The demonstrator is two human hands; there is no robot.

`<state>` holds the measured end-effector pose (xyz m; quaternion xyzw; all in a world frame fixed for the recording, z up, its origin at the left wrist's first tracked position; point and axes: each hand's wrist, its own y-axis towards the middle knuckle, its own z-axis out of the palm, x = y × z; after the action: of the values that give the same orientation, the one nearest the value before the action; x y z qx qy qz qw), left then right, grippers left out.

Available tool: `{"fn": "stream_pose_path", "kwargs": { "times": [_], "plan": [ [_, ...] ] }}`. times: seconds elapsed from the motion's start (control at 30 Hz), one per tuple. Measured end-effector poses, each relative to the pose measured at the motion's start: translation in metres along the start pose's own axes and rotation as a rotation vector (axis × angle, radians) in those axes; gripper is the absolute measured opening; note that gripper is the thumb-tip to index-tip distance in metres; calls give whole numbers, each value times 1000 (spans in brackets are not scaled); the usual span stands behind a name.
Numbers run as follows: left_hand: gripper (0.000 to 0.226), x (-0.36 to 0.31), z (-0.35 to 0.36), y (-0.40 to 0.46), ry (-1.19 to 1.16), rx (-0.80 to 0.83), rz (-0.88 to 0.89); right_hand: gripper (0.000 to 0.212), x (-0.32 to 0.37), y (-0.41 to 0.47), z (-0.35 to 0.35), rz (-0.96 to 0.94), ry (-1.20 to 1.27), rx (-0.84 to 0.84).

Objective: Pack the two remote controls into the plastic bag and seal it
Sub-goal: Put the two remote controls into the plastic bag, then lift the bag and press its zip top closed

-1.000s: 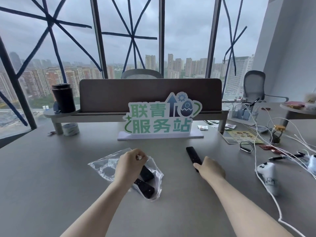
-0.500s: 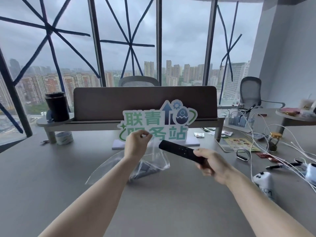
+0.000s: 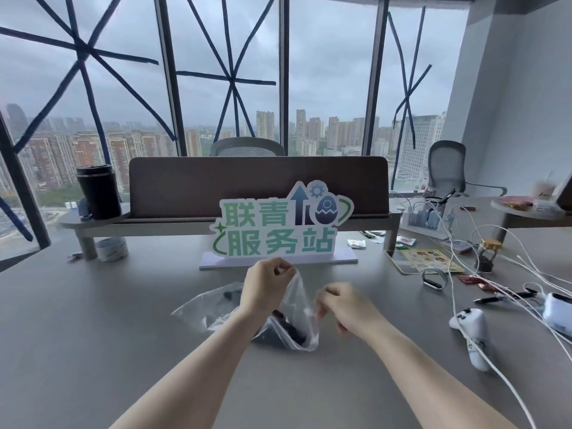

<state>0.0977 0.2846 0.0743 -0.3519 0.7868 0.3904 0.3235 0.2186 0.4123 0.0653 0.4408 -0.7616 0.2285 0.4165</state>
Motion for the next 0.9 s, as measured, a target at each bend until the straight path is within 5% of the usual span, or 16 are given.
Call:
{"fn": "stream_pose_path", "kwargs": {
  "times": [0.1, 0.2, 0.27, 0.33, 0.43, 0.57, 0.7, 0.9],
  "plan": [
    [8, 8, -7, -9, 23, -5, -20, 15, -8, 6, -4, -47, -178, -84],
    [8, 7, -13, -17, 32, 19, -17, 37, -5, 6, 8, -19, -228, 101],
    [12, 4, -19, -24, 80, 61, -8, 33, -4, 8, 24, -36, -274, 133],
    [24, 5, -25, -31, 220, 118, 7, 9, -5, 12, 37, -78, -323, 47],
    [53, 15, -36, -43, 474, 289, -30, 21, -12, 18, 44, -56, -301, -57],
    [56, 28, -54, -60, 652, 506, -127, 16, -12, 16, 39, -15, -223, -124],
    [53, 26, -70, -63, 406, 532, -314, 24, -6, 10, 28, 19, -146, -171],
    [20, -13, -114, -22, -233, 102, -375, 16, 53, -10, -15, -61, 157, -244]
  ]
}}
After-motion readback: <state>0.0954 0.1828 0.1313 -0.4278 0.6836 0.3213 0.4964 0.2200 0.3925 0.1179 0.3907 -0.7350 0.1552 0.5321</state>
